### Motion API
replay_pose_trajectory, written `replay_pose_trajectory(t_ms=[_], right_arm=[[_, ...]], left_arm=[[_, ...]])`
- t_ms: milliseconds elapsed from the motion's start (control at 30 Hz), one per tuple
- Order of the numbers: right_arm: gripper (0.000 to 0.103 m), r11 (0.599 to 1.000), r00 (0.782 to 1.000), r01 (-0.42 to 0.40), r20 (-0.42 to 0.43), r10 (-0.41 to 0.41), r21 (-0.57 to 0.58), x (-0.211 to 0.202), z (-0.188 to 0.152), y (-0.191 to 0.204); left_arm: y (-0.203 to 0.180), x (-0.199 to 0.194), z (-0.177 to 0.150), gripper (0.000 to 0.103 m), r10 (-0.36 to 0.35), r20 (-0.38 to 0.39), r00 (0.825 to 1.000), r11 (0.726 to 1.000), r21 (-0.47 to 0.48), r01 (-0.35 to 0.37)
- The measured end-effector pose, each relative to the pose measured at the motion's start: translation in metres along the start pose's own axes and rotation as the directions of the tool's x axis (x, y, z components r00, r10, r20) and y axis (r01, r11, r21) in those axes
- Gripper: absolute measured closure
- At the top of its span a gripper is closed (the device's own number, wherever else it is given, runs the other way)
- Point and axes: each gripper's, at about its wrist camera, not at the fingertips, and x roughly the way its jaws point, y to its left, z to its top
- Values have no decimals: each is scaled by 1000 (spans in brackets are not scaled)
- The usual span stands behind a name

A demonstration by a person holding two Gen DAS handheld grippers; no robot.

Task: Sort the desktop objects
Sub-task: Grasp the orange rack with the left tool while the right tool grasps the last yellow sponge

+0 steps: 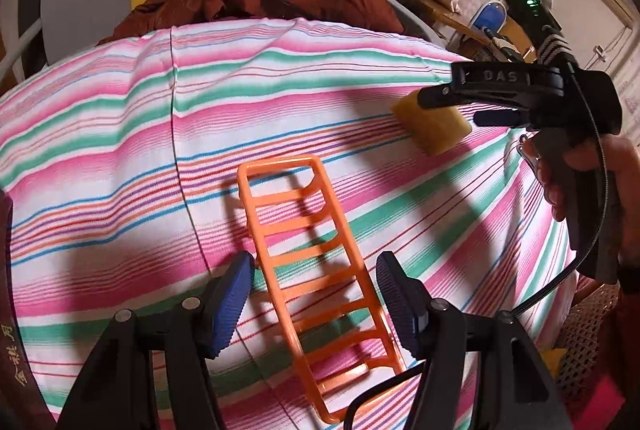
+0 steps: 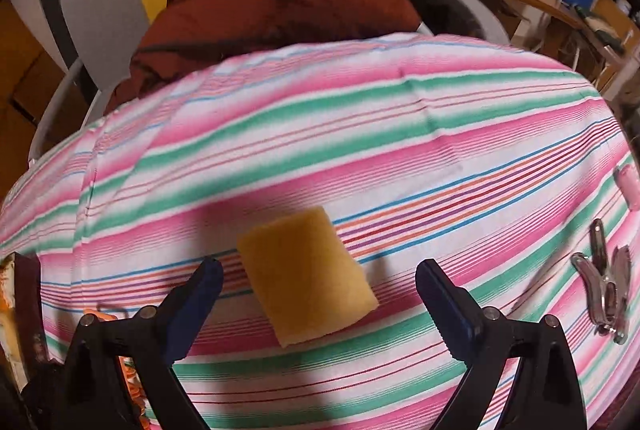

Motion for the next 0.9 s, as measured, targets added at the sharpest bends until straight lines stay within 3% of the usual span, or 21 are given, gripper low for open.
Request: replay_pose_trajectory(t_ms=[100,200,467,600,733,900], right_arm=[[12,1000,1000,0,-24,0,-12,7,-3,1],[38,999,998,-17,-67,15,-32,15,-5,3],[42,995,998,10,-53,-15,-95,10,-11,9],[43,995,997,-56,-58,51,-85,7,-14,11],[44,990,996,-73,-53,67,-124,2,-19,20],[44,986,994,-103,-39,99,-128,-6,-22,26]], left_arm=[[-3,1,0,39,12,1,1000,1000,21,-12],[-3,0,-4,39,34,27,999,999,40,-35],[13,-12,-12,45,12,61,998,1000,6,-12],[26,-20,-19,46,10,68,998,999,-41,-8],[44,-30,-28,47,22,82,996,996,-86,-15],[69,-43,-45,50,-35,109,993,980,-192,56]])
